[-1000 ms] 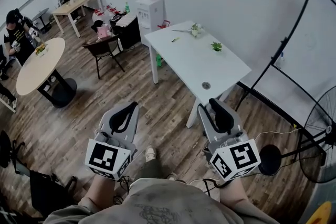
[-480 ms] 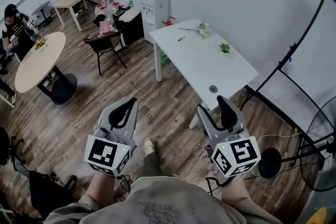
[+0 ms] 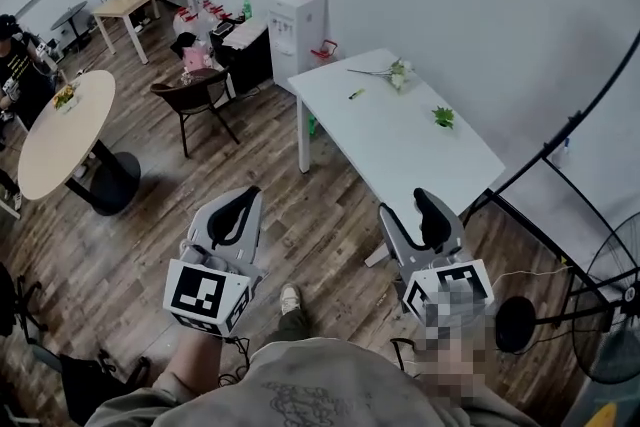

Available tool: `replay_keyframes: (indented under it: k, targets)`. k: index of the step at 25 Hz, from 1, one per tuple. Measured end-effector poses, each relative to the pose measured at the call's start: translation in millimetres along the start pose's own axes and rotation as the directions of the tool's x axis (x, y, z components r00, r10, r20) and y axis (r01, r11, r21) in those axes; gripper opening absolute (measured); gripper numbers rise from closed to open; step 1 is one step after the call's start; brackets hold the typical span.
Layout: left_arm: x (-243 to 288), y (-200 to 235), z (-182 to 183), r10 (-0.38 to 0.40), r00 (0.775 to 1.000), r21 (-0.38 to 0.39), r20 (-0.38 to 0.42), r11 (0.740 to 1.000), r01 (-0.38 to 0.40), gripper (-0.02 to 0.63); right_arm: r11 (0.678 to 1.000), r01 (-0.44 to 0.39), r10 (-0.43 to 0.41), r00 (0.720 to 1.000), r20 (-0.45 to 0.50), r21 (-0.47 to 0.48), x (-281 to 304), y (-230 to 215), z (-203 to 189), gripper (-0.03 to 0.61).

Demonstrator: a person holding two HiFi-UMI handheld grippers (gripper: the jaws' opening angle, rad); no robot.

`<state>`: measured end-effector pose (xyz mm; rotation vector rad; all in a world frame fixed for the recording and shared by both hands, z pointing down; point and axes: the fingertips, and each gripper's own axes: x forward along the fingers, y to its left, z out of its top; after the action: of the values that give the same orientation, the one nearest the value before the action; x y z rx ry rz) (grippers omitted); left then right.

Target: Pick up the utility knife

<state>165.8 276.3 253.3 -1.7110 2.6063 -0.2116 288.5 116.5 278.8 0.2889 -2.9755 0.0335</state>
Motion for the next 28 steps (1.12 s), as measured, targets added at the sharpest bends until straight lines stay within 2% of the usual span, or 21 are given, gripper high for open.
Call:
replay_keyframes:
  k: [5, 11, 14, 17, 24, 28]
  targets:
    - [44, 64, -3, -0.022, 1.000, -0.007, -0.008, 1.000, 0.022, 0.000, 1.000, 0.012, -0.012, 1.000, -0.023, -0.006, 68, -1, 10, 0.253]
    - [90, 121, -16, -0.065, 0.998, -0.010, -0.013, 0.998, 0.064, 0.000, 0.999, 0.043, -0.043, 0.998, -0.055, -0.004, 140, -3, 12, 0.252]
    - [111, 144, -25, -0.078, 0.997, -0.044, -0.026, 0.996, 0.077, 0.000, 0.999, 0.045, -0.045, 0.998, -0.047, 0.016, 167, -7, 14, 0.236]
    - [125, 158, -33, -0.100, 0.994, -0.094, -0.034, 0.991, 0.096, 0.000, 0.998, 0.060, -0.059, 0.997, -0.057, 0.030, 184, -13, 11, 0.225]
    - [154, 182, -48, -0.130, 0.990, -0.095, -0.048, 0.988, 0.125, 0.000, 0.998, 0.056, -0.055, 0.993, -0.107, 0.001, 225, -22, -11, 0.218]
    - [175, 193, -59, -0.141, 0.988, -0.094, -0.055, 0.986, 0.135, 0.000, 0.993, 0.114, -0.115, 0.988, -0.104, -0.013, 245, -39, -20, 0.216]
